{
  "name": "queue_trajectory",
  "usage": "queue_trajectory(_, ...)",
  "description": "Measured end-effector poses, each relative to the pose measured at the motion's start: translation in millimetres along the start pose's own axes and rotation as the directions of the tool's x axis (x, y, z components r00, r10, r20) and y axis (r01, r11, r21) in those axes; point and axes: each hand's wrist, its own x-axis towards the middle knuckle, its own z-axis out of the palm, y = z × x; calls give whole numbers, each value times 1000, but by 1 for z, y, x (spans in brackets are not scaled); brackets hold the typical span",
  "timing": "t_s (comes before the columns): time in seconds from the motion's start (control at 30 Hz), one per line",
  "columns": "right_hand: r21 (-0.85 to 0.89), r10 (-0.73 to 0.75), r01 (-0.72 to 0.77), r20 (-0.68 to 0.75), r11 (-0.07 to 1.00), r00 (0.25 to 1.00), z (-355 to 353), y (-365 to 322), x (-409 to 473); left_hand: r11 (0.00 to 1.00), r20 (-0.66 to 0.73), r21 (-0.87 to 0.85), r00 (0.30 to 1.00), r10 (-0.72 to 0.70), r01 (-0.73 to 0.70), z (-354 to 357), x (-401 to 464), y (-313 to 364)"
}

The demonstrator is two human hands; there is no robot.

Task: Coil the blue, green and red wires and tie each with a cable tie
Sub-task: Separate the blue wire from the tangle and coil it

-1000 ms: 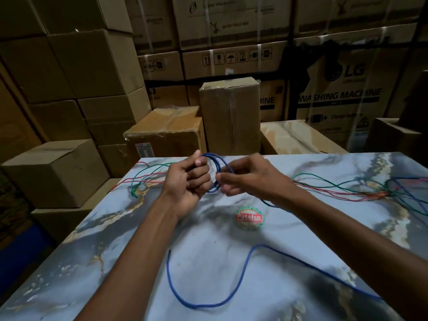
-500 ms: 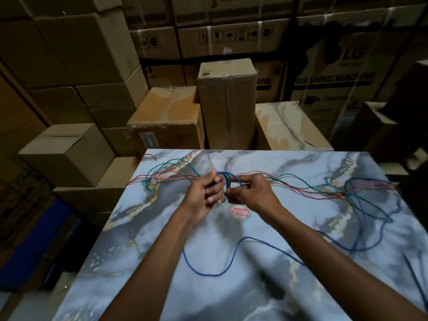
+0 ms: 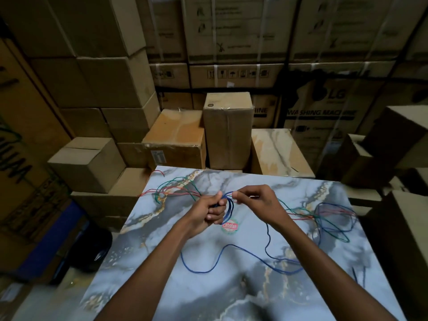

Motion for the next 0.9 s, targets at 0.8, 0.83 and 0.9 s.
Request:
queue_trajectory(0.8,152,145,-107,-273,983,951,4,60,-39,791,-273,-595,962,-30,-144,-84,16,12)
queue_trajectory(0.83,34,39,-30,-317,999,948,8,59,-40,796,-295,-587,955,-39,-149,-88,19,12)
queue_trajectory(0.9,-273,-224,141,-298,951,928,21,58,-43,809,-331,-568,942,-56,-151,-91,24,9)
